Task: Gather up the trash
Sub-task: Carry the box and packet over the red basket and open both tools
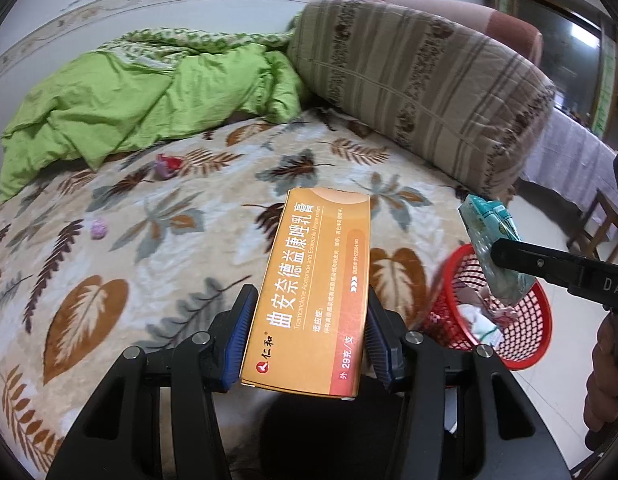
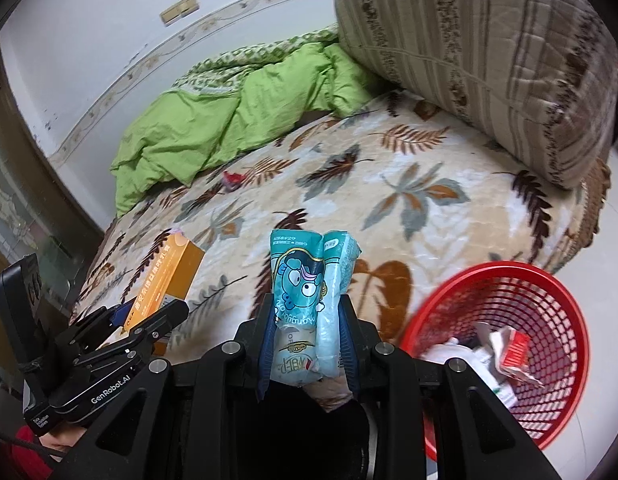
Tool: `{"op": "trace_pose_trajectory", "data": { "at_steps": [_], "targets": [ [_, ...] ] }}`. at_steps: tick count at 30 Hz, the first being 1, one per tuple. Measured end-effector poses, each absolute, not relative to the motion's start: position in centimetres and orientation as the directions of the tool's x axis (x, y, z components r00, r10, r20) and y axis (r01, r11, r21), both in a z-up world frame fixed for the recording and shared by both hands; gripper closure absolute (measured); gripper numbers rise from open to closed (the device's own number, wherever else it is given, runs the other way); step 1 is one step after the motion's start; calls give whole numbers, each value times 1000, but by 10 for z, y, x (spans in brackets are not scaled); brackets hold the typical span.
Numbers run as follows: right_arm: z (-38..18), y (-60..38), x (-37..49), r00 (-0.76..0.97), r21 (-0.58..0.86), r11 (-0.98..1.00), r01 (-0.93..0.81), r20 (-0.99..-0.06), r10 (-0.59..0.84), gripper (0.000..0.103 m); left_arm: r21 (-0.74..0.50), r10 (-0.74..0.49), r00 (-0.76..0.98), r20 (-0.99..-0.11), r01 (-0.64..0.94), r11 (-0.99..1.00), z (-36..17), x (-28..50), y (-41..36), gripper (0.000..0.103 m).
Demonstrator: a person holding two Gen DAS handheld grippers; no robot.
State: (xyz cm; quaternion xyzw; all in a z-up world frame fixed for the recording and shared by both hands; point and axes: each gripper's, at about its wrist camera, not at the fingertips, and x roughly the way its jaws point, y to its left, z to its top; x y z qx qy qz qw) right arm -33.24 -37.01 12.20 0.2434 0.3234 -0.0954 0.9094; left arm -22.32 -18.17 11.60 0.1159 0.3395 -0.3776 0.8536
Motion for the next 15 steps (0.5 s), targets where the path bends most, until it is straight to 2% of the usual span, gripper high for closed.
{"op": "trace_pose_trajectory", "data": {
  "at_steps": [15],
  "targets": [
    [121, -422, -390, 753, 390, 789, 476, -644, -136, 72, -103, -636, 353, -686, 818, 565, 130, -245, -236, 53]
  ]
}}
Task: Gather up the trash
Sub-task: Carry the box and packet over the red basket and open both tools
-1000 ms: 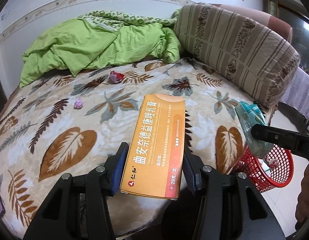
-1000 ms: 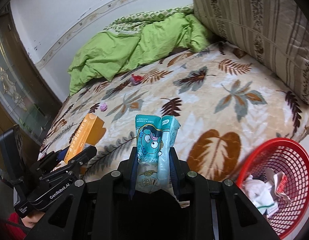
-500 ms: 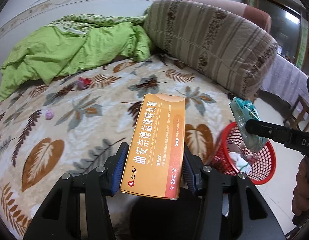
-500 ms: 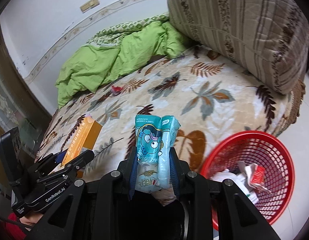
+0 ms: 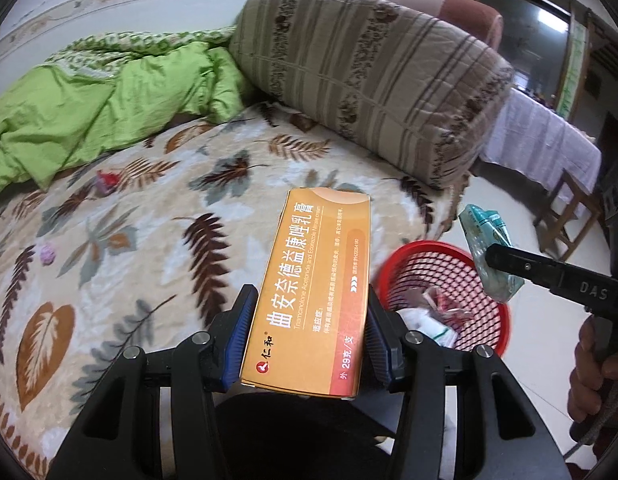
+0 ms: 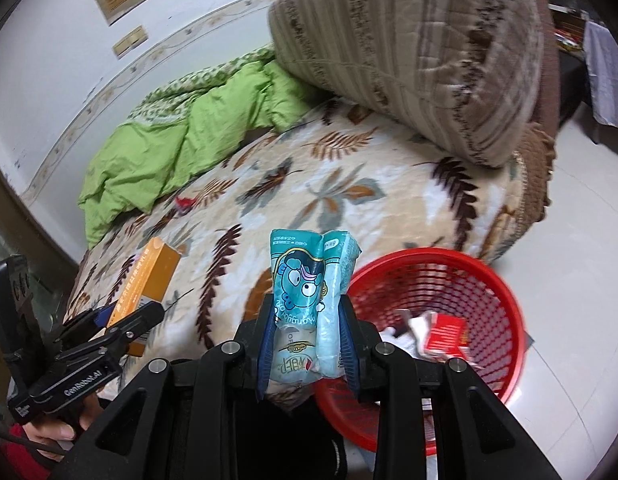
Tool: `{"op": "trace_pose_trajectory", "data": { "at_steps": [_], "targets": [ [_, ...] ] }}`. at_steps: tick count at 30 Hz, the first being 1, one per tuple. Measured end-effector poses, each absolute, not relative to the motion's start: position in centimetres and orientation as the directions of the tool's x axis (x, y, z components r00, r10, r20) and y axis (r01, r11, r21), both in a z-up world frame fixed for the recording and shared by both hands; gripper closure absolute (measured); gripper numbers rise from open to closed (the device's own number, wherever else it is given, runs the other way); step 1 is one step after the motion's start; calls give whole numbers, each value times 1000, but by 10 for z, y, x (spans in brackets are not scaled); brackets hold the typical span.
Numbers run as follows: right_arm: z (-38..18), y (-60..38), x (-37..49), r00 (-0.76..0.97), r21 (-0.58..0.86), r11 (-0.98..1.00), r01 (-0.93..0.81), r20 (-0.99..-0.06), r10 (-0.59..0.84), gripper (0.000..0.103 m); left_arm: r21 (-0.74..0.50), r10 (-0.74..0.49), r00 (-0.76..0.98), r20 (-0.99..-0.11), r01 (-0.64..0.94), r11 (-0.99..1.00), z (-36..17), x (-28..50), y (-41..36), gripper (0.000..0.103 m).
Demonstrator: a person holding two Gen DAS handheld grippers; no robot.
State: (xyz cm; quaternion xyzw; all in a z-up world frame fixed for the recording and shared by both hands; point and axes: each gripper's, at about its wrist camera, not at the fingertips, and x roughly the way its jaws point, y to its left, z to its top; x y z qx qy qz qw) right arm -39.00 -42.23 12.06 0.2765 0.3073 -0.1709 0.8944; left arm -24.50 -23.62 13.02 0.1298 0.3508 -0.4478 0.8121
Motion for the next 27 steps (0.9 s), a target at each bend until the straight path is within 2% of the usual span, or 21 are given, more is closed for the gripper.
{"op": "trace_pose_trajectory", "data": {
  "at_steps": [10, 22, 27],
  "targets": [
    [124, -459, -425, 740, 410, 722, 558, -639, -209, 71, -146, -667, 224, -710, 880, 451, 137, -263, -281, 53],
    [110, -482, -451, 707, 411, 670, 618, -664, -244, 69, -227, -639, 65, -766, 903, 364, 106, -278, -333, 53],
    [99, -489, -455, 697, 419, 654, 630, -677, -237, 69, -216, -623, 54, -780, 912, 349, 98, -284, -348, 53]
  ]
}}
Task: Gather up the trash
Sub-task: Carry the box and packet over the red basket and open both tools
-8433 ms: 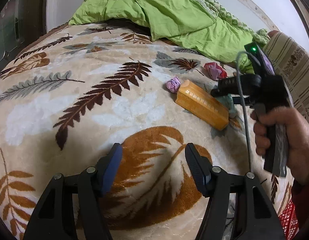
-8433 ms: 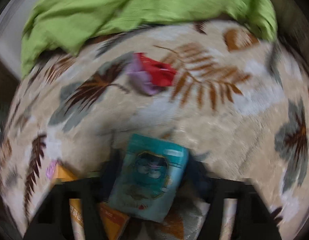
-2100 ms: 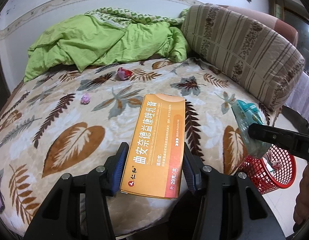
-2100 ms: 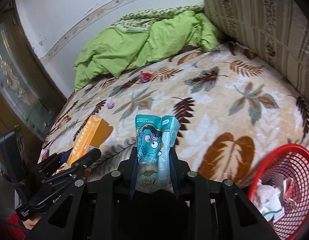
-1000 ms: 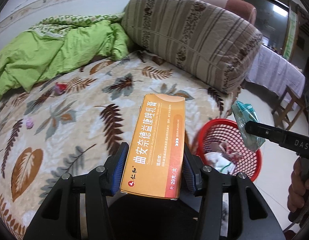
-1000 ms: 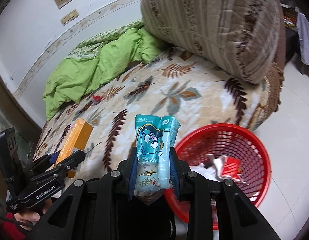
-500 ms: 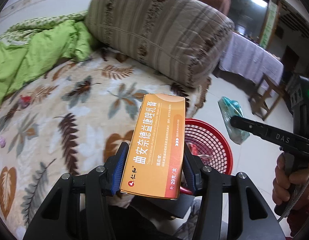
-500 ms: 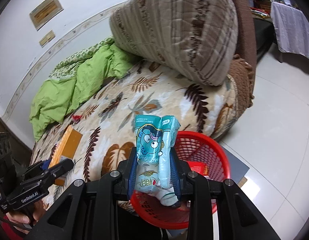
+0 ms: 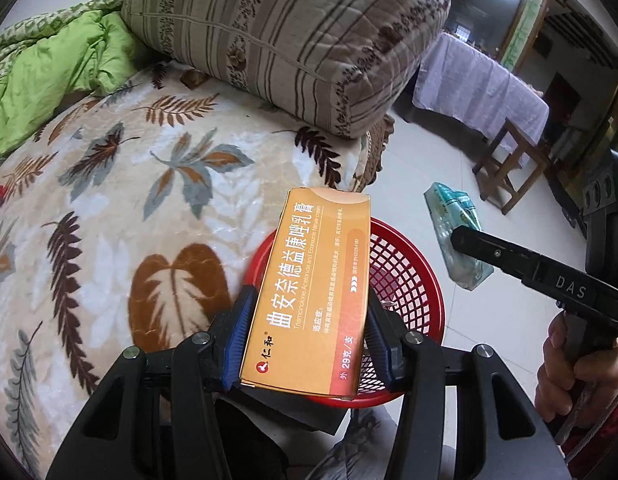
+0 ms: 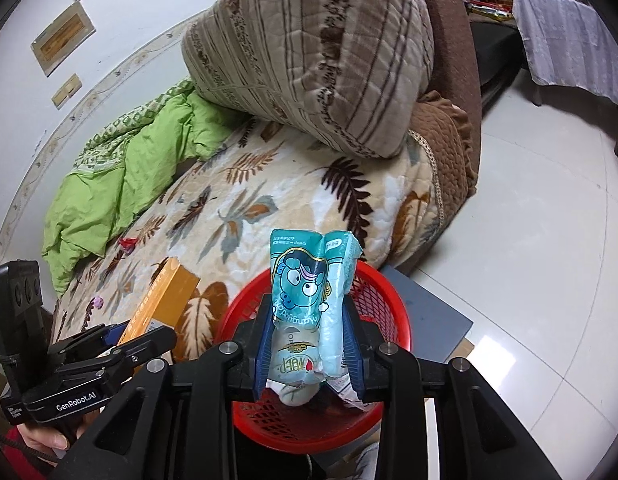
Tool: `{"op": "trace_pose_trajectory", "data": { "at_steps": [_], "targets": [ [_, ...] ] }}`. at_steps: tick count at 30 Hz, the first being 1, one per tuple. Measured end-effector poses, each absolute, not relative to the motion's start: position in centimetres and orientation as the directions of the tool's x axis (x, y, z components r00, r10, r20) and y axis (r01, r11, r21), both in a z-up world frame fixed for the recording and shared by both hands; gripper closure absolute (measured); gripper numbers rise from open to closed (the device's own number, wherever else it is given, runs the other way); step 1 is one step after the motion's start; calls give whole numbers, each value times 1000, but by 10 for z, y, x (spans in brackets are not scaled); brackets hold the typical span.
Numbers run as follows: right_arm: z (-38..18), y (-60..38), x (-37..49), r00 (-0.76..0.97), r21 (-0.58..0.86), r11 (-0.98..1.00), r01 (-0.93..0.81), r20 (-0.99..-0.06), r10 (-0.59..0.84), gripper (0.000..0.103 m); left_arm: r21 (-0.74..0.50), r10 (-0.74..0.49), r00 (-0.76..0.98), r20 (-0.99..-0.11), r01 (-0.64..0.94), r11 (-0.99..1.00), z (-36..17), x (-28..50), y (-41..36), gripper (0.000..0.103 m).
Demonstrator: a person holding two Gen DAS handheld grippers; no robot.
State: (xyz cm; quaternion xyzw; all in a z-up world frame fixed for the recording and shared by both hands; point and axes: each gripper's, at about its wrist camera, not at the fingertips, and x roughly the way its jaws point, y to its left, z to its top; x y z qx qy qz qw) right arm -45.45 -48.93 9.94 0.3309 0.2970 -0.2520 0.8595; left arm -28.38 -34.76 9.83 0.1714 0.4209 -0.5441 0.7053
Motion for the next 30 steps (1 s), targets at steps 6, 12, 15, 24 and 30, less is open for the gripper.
{"op": "trace_pose_trajectory", "data": {
  "at_steps": [6, 12, 15, 24, 30],
  "targets": [
    [91, -494, -454, 691, 422, 646, 635, -685, -231, 68, -204, -606, 46, -794, 920, 336, 90, -291, -361, 53],
    [82, -500, -454, 682, 428, 634, 644, -696, -223, 67, -198, -594, 42, -803, 922, 332, 83, -293, -369, 53],
    [78, -502, -452, 678, 431, 628, 648, -702, -218, 66, -192, -591, 44, -806, 924, 330, 80, -294, -372, 53],
    [72, -504, -449, 664, 426, 615, 664, -714, -223, 56, -200, -591, 55, -805, 913, 357, 73, -290, -375, 29],
    [75, -504, -448, 657, 419, 610, 673, -717, -232, 53, -218, -595, 49, -802, 904, 368, 74, -285, -371, 29]
  ]
}}
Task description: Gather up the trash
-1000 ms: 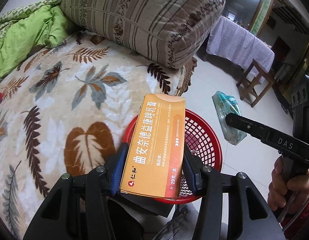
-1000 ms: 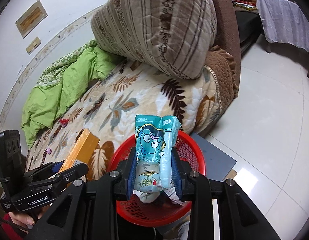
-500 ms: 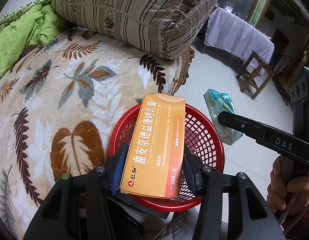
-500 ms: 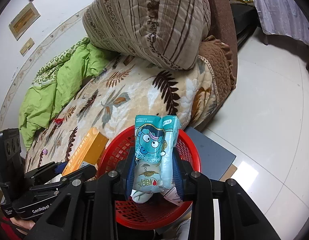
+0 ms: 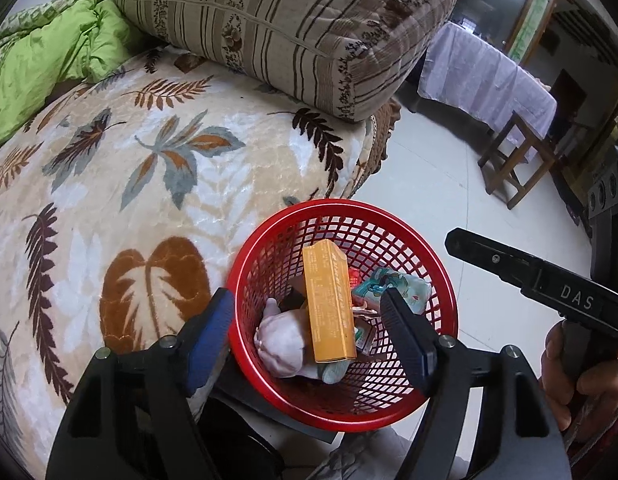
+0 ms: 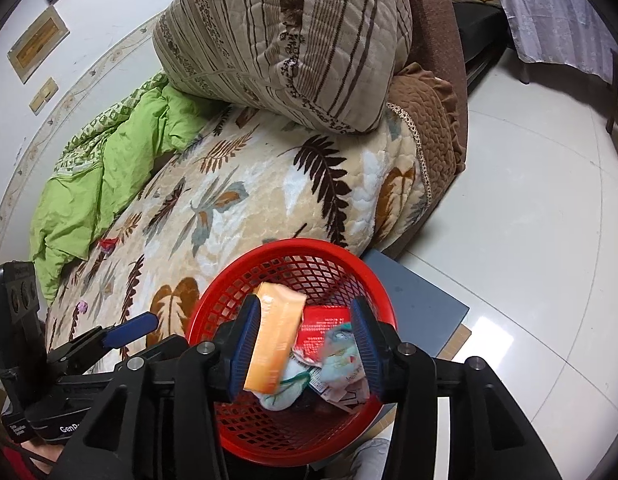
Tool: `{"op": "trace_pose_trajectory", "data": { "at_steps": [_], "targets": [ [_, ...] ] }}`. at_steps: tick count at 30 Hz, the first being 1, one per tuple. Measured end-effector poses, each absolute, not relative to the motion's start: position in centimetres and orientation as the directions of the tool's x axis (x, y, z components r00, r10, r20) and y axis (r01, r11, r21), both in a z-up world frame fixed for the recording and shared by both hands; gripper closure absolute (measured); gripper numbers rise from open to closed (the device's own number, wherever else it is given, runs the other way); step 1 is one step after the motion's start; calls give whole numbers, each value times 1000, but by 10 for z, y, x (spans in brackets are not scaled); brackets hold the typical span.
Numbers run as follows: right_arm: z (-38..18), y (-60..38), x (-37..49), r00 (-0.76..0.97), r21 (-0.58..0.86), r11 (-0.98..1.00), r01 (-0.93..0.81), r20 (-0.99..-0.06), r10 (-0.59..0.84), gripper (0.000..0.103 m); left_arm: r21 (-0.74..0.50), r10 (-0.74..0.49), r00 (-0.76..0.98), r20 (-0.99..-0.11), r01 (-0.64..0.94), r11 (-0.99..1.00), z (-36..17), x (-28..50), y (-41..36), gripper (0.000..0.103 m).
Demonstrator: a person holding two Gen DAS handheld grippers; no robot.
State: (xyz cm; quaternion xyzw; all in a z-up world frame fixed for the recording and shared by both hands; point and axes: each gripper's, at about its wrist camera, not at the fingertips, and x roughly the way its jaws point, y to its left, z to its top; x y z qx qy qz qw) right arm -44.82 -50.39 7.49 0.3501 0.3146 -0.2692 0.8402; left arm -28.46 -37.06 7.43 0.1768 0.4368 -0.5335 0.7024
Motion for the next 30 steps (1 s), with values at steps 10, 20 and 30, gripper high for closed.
{"op": "trace_pose_trajectory", "data": {
  "at_steps": [10, 20, 30],
  "targets": [
    [96, -487, -444, 531, 239, 571, 786, -734, -424, 26, -168, -623, 143, -769, 895, 412, 90, -279, -345, 16],
    [128, -429, -433, 407, 107, 444, 890, -627, -664, 10, -58, -671, 321, -669, 877, 477, 128, -270, -271, 5],
    [120, -355, -409, 431, 83, 506, 859, -651, -625, 9, 112, -570, 476, -670, 824, 556, 128, -269, -207, 0]
  ]
}}
